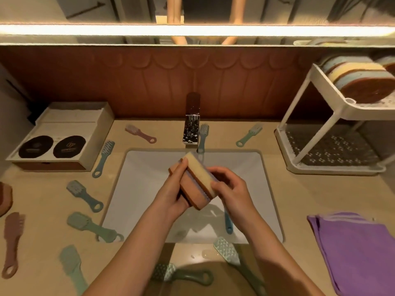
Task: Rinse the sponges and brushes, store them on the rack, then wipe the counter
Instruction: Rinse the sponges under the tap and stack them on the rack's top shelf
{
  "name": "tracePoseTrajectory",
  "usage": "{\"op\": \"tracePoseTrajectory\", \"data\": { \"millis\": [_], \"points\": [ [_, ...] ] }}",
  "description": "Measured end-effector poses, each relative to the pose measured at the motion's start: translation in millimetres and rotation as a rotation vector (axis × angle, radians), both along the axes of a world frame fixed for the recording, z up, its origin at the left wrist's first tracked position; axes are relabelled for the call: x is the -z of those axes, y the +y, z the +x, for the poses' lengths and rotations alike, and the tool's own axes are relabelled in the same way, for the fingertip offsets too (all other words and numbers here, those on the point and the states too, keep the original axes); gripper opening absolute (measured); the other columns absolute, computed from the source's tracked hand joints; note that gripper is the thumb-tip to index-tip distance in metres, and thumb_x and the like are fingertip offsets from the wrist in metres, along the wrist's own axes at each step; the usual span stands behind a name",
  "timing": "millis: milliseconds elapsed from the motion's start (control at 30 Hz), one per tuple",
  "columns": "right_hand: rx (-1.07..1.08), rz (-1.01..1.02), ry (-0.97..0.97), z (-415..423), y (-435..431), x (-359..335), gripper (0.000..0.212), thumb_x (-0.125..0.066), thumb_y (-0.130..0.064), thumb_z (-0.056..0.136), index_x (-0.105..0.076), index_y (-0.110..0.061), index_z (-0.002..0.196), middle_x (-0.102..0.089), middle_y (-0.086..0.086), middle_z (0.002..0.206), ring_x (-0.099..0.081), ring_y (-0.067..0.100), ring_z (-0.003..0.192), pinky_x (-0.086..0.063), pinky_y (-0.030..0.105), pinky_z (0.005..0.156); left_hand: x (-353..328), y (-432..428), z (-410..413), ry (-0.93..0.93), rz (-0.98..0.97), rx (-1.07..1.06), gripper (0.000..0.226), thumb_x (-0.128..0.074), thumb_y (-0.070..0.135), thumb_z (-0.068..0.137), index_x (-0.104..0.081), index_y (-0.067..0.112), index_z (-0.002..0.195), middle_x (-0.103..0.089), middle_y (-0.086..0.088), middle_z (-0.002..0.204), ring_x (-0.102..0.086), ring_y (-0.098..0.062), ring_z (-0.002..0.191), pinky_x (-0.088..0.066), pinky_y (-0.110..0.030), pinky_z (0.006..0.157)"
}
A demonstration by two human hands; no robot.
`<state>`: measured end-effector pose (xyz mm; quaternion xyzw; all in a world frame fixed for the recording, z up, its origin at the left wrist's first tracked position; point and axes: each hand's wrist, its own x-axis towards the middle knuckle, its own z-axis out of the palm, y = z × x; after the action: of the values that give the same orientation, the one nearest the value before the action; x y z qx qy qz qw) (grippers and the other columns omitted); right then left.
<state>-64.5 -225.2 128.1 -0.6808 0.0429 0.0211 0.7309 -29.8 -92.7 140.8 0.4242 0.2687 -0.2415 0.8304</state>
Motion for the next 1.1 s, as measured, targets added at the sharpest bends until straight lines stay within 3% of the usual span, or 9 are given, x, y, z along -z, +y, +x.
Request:
{"op": "tracePoseTrajectory", "data": {
  "millis": [133, 233, 333, 500, 633, 733, 900, 967, 1100],
  "points": [
    [-0.013, 0.014, 0.023, 1, -7, -1, 0.035, -0.052, -0.014, 0.071, -0.066, -0.025, 0.102, -0.067, -0.003, 0.104, -0.06, 0.013, 0.101, -0.051, 0.03, 0.083, 1, -11, 2, 0.02, -0.012, -0.059, 0.045, -0.059, 0.038, 0.087, -0.053, 0.015, 0.125, -0.065, -0.015, 0.108, -0.062, -0.028, 0.094, -0.052, -0.042, 0.071],
    [0.016, 0.052, 0.083, -1, -1, 0, 0.038, -0.053, -0.023, 0.083, -0.055, -0.031, 0.121, -0.058, -0.003, 0.121, -0.056, 0.015, 0.112, -0.051, 0.035, 0.091, 4, -23, 3, 0.034, -0.053, -0.193, 0.049, -0.059, 0.036, 0.087, -0.049, 0.015, 0.13, -0.06, -0.017, 0.119, -0.061, -0.029, 0.099, -0.052, -0.042, 0.069],
    [0.142, 0.196, 0.207, -3, 8, 0, 0.037, -0.045, -0.03, 0.096, -0.041, -0.036, 0.133, -0.051, 0.0, 0.13, -0.053, 0.015, 0.116, -0.052, 0.032, 0.084, 7, -34, 2, 0.015, -0.059, -0.381, 0.053, -0.063, 0.035, 0.085, -0.044, 0.019, 0.132, -0.058, -0.016, 0.125, -0.058, -0.03, 0.108, -0.053, -0.042, 0.069],
    [0.232, 0.185, 0.252, 9, 16, -4, 0.038, -0.05, -0.04, 0.092, -0.039, -0.033, 0.128, -0.056, 0.004, 0.119, -0.06, 0.014, 0.098, -0.053, 0.026, 0.074, 6, -59, -9, -0.018, 0.125, -0.492, 0.043, -0.065, 0.033, 0.084, -0.042, 0.023, 0.12, -0.058, -0.01, 0.118, -0.059, -0.025, 0.108, -0.051, -0.043, 0.09],
    [0.395, 0.112, 0.233, 21, 18, -3, 0.044, -0.066, -0.041, 0.082, -0.046, -0.02, 0.116, -0.062, 0.006, 0.106, -0.064, 0.02, 0.093, -0.057, 0.038, 0.079, 3, -70, -18, -0.101, 0.236, -0.508, 0.037, -0.065, 0.026, 0.085, -0.041, 0.025, 0.113, -0.058, -0.003, 0.107, -0.059, -0.012, 0.091, -0.048, -0.026, 0.075],
    [0.44, 0.037, 0.179, 23, 21, 0, 0.041, -0.068, -0.037, 0.082, -0.048, -0.014, 0.109, -0.063, 0.005, 0.096, -0.064, 0.021, 0.088, -0.057, 0.041, 0.079, 0, -70, -17, -0.065, 0.216, -0.542, 0.037, -0.066, 0.024, 0.084, -0.042, 0.023, 0.113, -0.058, -0.004, 0.109, -0.059, -0.016, 0.094, -0.047, -0.03, 0.08],
    [0.413, -0.078, 0.177, 24, 13, 4, 0.036, -0.063, -0.042, 0.083, -0.048, -0.019, 0.107, -0.063, 0.002, 0.092, -0.064, 0.017, 0.083, -0.055, 0.033, 0.069, 7, -46, -17, -0.094, 0.289, -0.288, 0.045, -0.069, 0.03, 0.08, -0.047, 0.018, 0.117, -0.061, -0.012, 0.117, -0.059, -0.023, 0.107, -0.048, -0.038, 0.094],
    [0.402, -0.077, 0.19, 25, 10, 4, 0.033, -0.063, -0.041, 0.084, -0.05, -0.019, 0.105, -0.064, 0.004, 0.094, -0.065, 0.019, 0.083, -0.055, 0.033, 0.067, 3, -36, -16, -0.181, 0.421, -0.196, 0.044, -0.07, 0.028, 0.08, -0.045, 0.018, 0.114, -0.058, -0.01, 0.117, -0.059, -0.018, 0.101, -0.05, -0.039, 0.092],
    [0.362, -0.107, 0.156, 26, 10, 0, 0.025, -0.062, -0.038, 0.085, -0.053, -0.017, 0.096, -0.063, 0.001, 0.084, -0.062, 0.017, 0.075, -0.05, 0.029, 0.062, -10, -20, -8, -0.476, 0.773, 0.008, 0.06, -0.067, 0.026, 0.083, -0.034, 0.032, 0.132, -0.04, 0.005, 0.127, -0.043, -0.015, 0.118, -0.046, -0.042, 0.098]
  ]
}}
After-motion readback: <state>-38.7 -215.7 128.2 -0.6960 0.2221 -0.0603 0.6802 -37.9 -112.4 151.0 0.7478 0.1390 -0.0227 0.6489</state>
